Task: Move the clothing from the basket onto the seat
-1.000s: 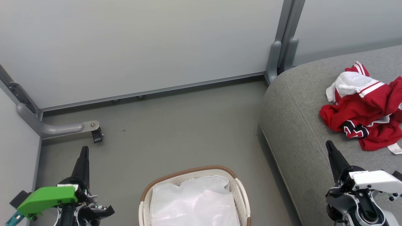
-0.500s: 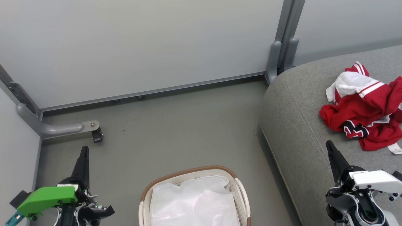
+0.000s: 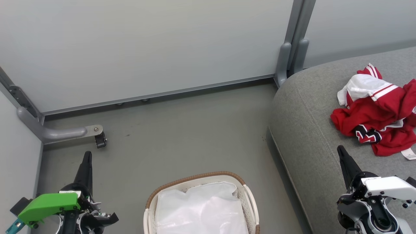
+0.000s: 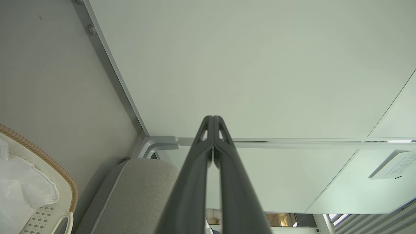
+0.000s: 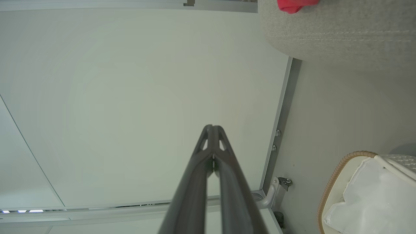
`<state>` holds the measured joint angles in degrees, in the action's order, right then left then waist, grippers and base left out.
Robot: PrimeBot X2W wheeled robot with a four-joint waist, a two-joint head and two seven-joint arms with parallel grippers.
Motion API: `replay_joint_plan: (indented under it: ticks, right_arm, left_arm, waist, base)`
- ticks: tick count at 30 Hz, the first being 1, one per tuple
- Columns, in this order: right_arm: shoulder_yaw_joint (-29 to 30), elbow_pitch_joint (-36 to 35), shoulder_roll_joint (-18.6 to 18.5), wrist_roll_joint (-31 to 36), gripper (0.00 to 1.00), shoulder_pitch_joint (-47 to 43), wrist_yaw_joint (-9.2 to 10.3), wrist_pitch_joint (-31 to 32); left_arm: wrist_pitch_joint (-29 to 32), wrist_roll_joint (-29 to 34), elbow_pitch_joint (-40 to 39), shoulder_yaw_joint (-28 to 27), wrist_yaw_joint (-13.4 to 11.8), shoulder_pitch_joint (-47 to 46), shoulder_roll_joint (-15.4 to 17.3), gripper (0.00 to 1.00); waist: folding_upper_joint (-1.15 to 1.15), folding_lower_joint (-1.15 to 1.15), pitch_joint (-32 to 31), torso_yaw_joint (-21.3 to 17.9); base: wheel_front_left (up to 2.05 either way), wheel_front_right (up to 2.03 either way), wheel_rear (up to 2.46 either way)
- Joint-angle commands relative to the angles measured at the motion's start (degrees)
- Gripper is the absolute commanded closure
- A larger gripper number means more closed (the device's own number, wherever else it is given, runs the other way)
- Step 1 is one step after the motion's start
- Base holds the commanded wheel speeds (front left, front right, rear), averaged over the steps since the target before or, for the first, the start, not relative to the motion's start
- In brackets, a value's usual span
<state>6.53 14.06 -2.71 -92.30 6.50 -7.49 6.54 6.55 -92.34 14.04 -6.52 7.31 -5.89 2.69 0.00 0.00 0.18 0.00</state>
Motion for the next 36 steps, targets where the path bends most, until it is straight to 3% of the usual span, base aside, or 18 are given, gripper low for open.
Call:
replay_joint_plan:
  ticks: [1,36]
  right_arm:
    - [0.1,-0.18,-0.32,-0.22,1.0,-0.6,0.0,0.19]
    - [0.09,-0.18,-0.32,-0.22,1.0,-0.6,0.0,0.18]
  left_arm:
    - [0.15,-0.17,-0.09,-0.12,0.38,-0.65,0.36,1.0]
    - [0.15,-0.17,-0.1,-0.12,0.38,-0.65,0.36,1.0]
  waist:
    - [0.0,0.0,0.0,0.0]
    - [0.0,0.0,0.0,0.0]
  base:
    - [0.0,0.0,0.0]
    - [0.0,0.0,0.0]
